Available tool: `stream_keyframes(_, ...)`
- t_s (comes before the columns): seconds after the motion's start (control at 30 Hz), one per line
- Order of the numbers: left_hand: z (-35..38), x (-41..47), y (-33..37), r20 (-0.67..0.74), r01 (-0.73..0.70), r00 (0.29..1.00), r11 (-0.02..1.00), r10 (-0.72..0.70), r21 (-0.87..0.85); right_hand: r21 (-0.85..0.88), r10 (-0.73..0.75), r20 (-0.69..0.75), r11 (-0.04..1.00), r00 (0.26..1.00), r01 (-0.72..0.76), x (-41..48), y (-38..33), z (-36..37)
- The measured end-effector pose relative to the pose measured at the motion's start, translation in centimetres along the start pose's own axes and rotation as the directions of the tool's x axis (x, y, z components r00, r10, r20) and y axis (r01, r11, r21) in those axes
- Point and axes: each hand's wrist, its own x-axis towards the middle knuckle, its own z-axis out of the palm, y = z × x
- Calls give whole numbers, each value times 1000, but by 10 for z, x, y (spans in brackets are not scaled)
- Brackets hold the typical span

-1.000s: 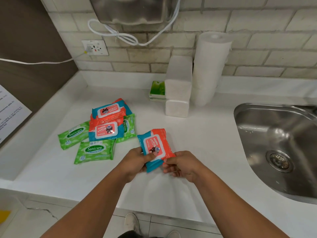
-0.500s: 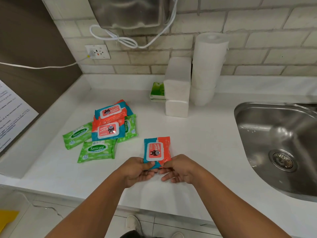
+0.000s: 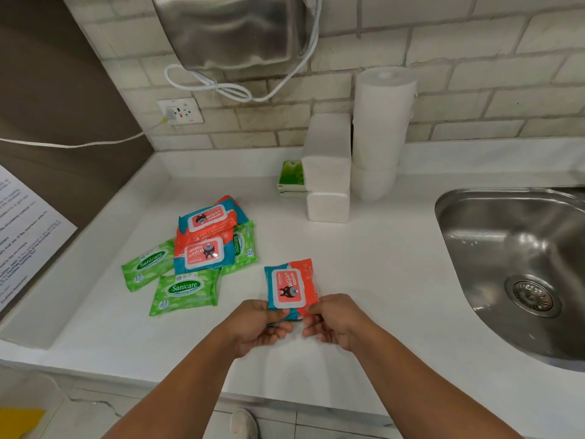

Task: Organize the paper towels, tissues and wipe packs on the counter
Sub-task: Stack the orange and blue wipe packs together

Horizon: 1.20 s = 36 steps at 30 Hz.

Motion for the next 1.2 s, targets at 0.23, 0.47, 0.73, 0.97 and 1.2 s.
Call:
stream_keyframes(0.23,-9,6,10,-3,-56,998,994,57,91,-103,9,15,995,1000,-7,-2,-6,4)
stream_keyframes(0.47,-26,13,9,42,-63,997,983,57,174,-99,13,0,995,1000,-13,-3,-10,15)
stream_keyframes(0.73,-47,18,24,177,-88,984,919,20,385,-337,26,-166,938,986,-82,1,-15,29)
stream_keyframes(0.97,-78,19,63,79,-170,980,569,181,804,-825,-218,-391,513,894,-236,0,-52,43)
stream_keyframes(1.2,-150,25,108,43,-395,831,533,555,749,-866,-460,-313,498,831,-50,21,-99,101)
